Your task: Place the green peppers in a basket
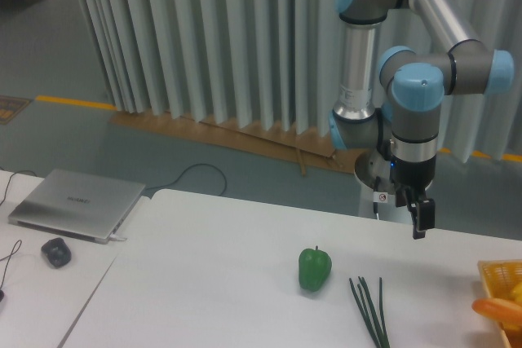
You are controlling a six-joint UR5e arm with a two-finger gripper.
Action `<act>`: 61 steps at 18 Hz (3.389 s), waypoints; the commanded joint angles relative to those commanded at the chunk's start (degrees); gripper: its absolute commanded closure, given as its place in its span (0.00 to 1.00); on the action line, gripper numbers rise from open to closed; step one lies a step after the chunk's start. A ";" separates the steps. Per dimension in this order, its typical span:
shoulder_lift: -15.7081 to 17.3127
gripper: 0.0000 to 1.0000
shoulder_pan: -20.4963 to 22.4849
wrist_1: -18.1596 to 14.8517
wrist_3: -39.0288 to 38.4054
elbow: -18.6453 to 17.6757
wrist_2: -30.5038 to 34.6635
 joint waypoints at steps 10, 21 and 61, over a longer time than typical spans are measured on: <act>0.00 0.00 0.00 0.02 0.01 -0.01 0.09; 0.09 0.00 0.18 0.02 0.27 -0.09 0.09; -2.11 0.00 -2.72 2.83 -19.92 0.35 -0.18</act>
